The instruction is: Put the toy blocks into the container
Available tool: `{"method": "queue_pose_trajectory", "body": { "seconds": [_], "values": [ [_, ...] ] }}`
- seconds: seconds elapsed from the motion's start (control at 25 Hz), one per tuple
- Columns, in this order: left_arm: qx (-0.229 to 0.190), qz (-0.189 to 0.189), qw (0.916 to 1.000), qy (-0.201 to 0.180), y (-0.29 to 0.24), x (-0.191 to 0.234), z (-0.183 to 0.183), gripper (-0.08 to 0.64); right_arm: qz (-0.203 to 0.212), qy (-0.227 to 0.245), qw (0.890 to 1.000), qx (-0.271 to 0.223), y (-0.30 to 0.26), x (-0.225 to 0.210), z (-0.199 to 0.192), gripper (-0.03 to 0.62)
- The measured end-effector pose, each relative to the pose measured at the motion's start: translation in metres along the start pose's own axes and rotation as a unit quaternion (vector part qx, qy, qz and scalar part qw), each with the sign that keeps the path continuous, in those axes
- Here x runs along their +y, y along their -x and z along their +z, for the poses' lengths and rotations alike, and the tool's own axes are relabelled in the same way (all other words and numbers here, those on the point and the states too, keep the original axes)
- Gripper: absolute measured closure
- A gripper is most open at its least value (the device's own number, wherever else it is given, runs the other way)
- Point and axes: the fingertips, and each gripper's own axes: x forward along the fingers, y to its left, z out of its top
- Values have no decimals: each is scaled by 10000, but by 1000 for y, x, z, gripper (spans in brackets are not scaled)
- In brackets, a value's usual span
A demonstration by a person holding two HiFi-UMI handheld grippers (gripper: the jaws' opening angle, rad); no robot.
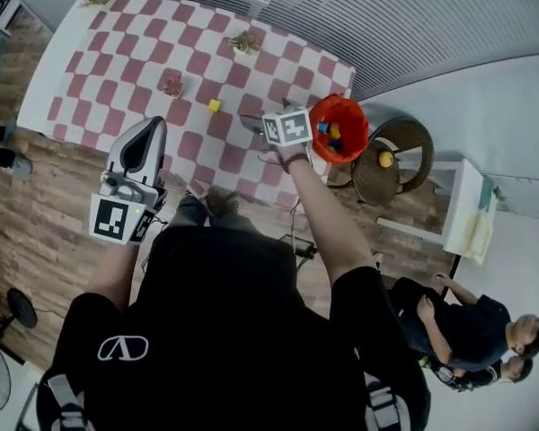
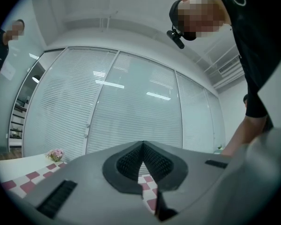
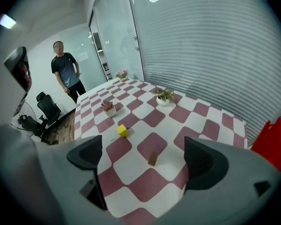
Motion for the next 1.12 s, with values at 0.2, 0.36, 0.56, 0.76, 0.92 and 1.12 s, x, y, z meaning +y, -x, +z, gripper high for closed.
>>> {"method": "queue_pose_trajectory", "body": {
  "seconds": [0.2,0.36,0.56,0.76,0.92,1.12],
  "values": [
    [18,123,9999,14,8,10,-4,555,187,-270,9967,747,-32,-9,-30,96],
    [78,208,9997,38,13,14,-9,555,276,-424,9928,1082,-45,-12,-40,122],
    [95,255,9996,27,17,15,-11,555,329,-534,9887,1361,-56,-16,-47,169],
    [110,313,9995,1,21,19,-11,555,420,-671,9834,1633,-63,-18,-52,249],
    [114,375,9992,56,24,21,-14,555,460,-738,9815,1707,-65,-19,-55,316],
    [193,369,9991,53,27,20,-19,555,448,-799,9800,1767,-67,-20,-58,435]
  ]
}}
